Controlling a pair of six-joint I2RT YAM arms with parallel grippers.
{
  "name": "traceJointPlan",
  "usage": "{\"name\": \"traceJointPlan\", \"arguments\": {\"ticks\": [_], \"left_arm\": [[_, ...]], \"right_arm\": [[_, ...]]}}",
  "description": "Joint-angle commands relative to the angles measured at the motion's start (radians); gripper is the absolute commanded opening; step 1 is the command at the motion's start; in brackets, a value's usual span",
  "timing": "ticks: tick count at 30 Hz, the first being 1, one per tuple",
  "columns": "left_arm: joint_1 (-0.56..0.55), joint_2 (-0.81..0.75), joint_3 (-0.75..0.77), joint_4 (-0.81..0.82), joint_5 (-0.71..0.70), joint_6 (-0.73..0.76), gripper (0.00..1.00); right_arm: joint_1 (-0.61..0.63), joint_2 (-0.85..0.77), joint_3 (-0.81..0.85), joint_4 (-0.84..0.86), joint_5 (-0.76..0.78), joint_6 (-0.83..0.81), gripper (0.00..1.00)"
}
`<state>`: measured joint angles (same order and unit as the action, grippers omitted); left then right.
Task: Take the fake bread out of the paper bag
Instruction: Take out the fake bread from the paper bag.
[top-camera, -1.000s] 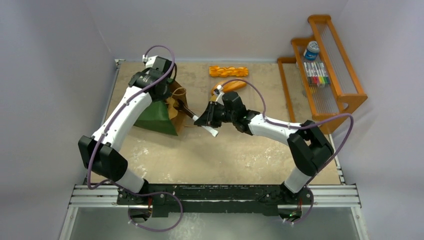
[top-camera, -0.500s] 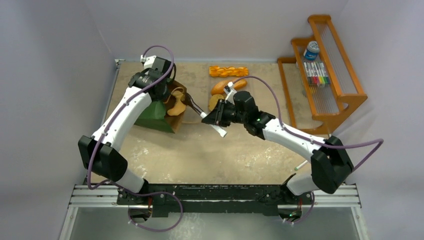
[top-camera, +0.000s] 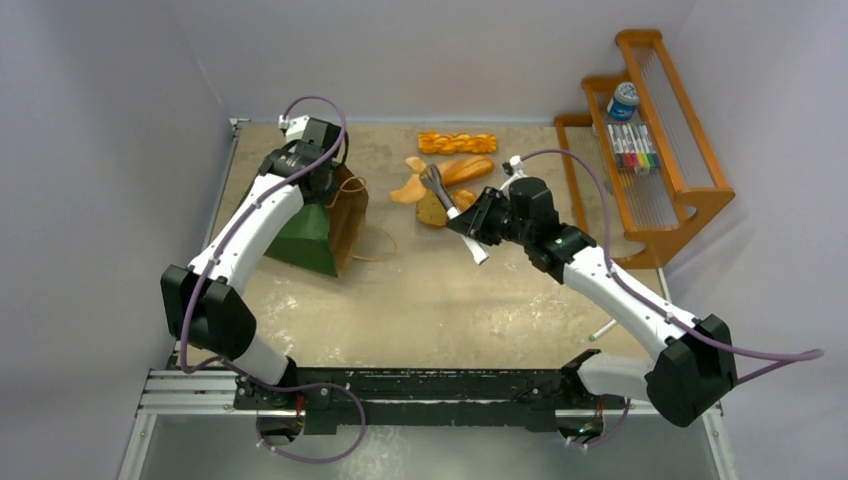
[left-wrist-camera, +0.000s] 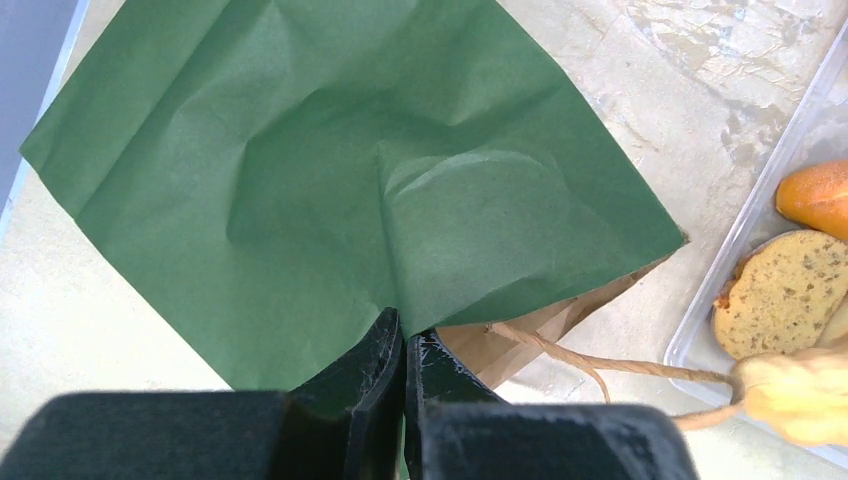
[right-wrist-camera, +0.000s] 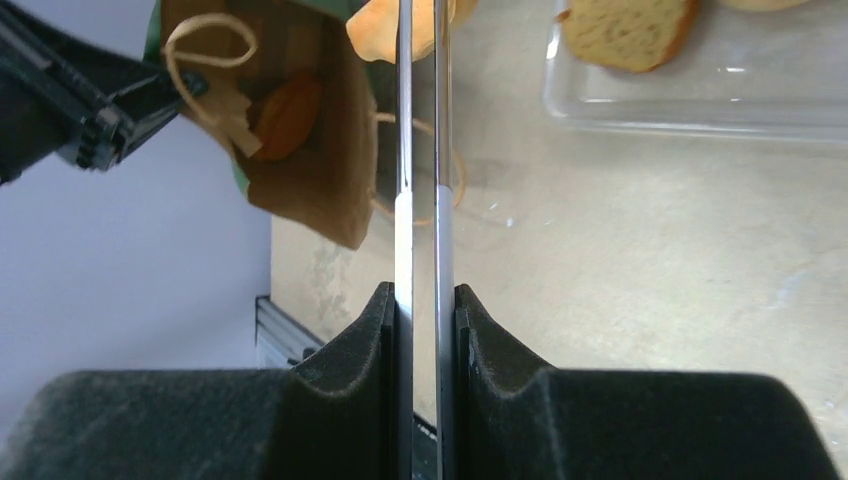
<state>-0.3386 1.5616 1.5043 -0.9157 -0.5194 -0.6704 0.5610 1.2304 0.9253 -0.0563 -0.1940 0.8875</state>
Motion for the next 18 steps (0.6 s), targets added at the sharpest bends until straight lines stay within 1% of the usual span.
{"name": "traceJointPlan", "arguments": {"ticks": [1, 3, 8, 18], "left_arm": [[0.013, -0.011, -0.011, 0.079, 0.021, 0.002, 0.0], [0.013, -0.013, -0.017, 0.089, 0.03, 0.009, 0.0], [0.012, -0.022, -0.041, 0.108, 0.048, 0.032, 0.0], [0.012, -0.023, -0.065, 0.121, 0.056, 0.091, 0.0]], "right_arm": [[-0.049, -0.028, 0.035, -0.019, 0.057, -0.021, 0.0], [-0.079, -0.009, 0.034, -0.019, 0.059, -0.02, 0.0], [-0.149, 0.082, 0.128, -0.003, 0.066, -0.026, 0.0], [-0.25, 0.381, 0.342, 0.066, 0.033, -0.009, 0.0]]}}
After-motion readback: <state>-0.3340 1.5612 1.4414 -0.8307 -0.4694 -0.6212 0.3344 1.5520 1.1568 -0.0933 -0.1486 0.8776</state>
